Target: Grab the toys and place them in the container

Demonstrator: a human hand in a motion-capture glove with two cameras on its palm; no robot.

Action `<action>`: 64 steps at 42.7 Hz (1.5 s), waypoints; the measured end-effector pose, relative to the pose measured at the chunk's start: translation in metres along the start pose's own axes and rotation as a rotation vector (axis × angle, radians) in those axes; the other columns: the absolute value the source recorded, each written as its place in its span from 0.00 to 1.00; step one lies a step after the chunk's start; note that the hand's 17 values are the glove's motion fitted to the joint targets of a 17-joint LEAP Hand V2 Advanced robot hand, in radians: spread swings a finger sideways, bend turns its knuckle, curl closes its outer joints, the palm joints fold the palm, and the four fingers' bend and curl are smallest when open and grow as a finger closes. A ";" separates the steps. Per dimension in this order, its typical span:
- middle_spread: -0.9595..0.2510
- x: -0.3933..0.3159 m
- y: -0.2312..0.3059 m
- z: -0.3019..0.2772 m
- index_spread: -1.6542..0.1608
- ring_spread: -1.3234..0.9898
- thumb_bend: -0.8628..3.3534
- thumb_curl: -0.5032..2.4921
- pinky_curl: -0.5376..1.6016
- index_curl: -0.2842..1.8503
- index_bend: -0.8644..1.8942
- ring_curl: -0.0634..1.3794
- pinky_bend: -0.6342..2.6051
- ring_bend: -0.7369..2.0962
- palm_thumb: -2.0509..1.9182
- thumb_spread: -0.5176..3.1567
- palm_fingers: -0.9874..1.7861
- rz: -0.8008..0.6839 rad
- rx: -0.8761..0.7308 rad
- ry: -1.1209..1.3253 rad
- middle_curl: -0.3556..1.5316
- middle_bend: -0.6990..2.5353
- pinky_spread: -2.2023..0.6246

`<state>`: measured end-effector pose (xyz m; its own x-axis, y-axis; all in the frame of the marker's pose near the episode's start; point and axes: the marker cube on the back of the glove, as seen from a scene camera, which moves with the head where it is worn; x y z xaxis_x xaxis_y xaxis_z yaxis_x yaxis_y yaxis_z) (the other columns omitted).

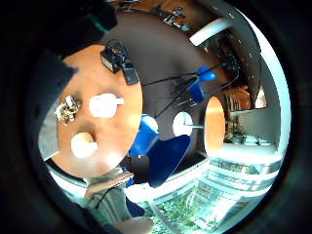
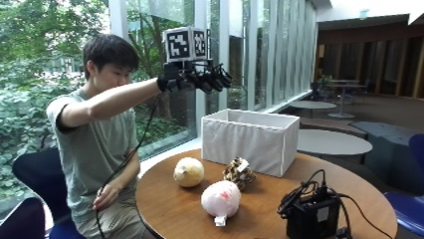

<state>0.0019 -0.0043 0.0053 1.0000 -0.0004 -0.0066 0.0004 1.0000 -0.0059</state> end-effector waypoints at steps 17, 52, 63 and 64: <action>0.67 -0.001 -0.035 0.027 0.78 0.53 0.19 0.18 0.37 0.17 0.36 0.15 0.42 0.43 0.49 0.47 0.37 0.003 -0.069 0.016 0.27 0.28 0.76; 0.66 0.004 -0.061 0.221 0.76 0.56 0.19 0.20 0.40 0.23 0.36 0.16 0.45 0.36 0.49 0.48 0.26 0.005 -0.344 0.083 0.32 0.25 0.79; 0.73 0.008 -0.039 0.315 0.76 0.58 0.19 0.22 0.42 0.22 0.34 0.17 0.49 0.33 0.50 0.46 0.25 0.002 -0.536 0.124 0.29 0.24 0.80; 0.74 0.008 -0.038 0.319 0.77 0.58 0.19 0.22 0.42 0.21 0.33 0.17 0.51 0.33 0.50 0.45 0.25 -0.008 -0.520 0.119 0.29 0.23 0.80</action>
<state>0.0116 -0.0402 0.3246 0.9923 -0.0386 -0.1174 -0.0256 0.8651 -0.5010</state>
